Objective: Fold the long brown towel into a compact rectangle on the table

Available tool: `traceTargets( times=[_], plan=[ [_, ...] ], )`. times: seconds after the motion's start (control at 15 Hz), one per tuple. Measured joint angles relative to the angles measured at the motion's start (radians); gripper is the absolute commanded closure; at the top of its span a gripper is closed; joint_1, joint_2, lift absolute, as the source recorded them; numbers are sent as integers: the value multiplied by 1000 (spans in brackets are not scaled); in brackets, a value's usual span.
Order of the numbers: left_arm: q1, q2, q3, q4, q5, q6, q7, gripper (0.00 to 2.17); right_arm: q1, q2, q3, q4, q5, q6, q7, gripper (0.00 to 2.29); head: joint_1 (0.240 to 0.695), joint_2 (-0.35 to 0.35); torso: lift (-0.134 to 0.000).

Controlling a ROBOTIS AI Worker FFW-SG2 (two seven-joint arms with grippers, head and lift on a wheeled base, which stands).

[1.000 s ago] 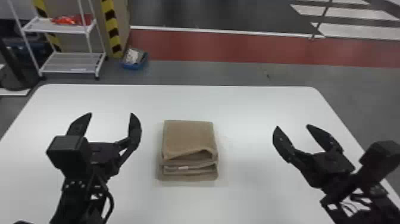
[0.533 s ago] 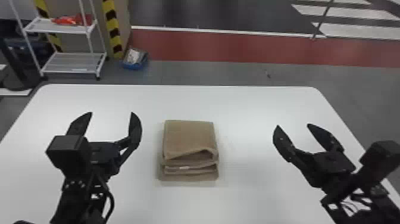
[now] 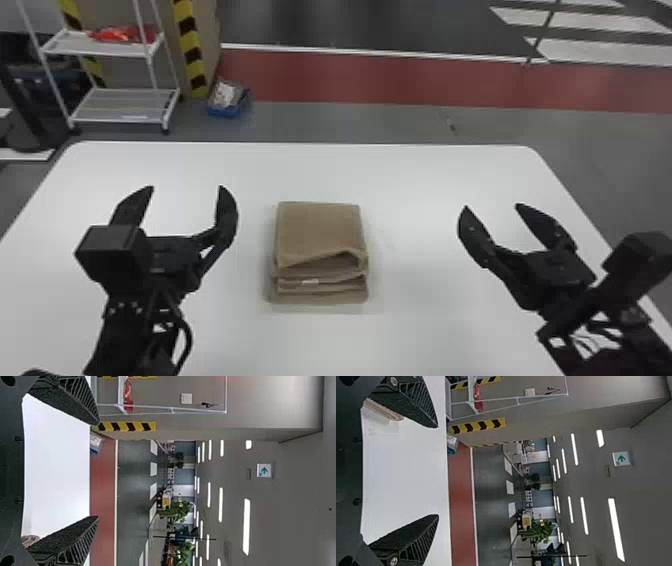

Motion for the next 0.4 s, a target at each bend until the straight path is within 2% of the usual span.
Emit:
traceTargets(
  times=[0.4],
  plan=[
    [-2,4,-2,-1,2,-4,2,39,-6,0,6,2,10,-2,-14,83,695,-99,-124]
  ],
)
